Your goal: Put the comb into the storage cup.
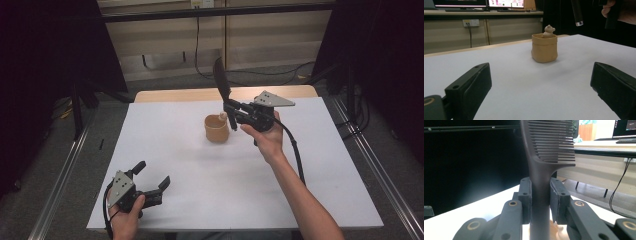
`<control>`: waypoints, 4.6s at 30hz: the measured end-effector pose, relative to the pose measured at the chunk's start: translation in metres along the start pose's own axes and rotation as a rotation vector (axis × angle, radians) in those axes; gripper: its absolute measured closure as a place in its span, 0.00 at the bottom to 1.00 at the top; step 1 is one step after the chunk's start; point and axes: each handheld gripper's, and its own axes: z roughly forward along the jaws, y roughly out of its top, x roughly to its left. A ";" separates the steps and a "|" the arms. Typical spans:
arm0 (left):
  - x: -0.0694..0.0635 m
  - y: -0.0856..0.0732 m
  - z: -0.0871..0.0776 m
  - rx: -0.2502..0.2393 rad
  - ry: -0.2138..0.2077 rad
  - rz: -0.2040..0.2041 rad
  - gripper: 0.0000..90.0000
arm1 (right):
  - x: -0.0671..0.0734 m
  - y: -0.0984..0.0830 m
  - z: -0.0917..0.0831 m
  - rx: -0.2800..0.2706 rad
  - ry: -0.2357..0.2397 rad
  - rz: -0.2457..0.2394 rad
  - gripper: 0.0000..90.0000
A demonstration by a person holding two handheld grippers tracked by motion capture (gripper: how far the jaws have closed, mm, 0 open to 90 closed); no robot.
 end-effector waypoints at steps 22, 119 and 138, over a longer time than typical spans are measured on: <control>-0.001 0.000 0.000 -0.002 -0.002 0.003 0.04 | 0.000 0.008 0.034 -0.005 0.002 -0.015 0.81; -0.002 -0.001 0.002 0.023 -0.019 0.006 0.04 | -0.010 -0.056 0.070 0.126 -0.030 -0.090 0.81; -0.002 -0.001 0.002 0.024 -0.019 0.009 0.04 | -0.009 -0.060 0.060 0.135 -0.037 -0.096 0.81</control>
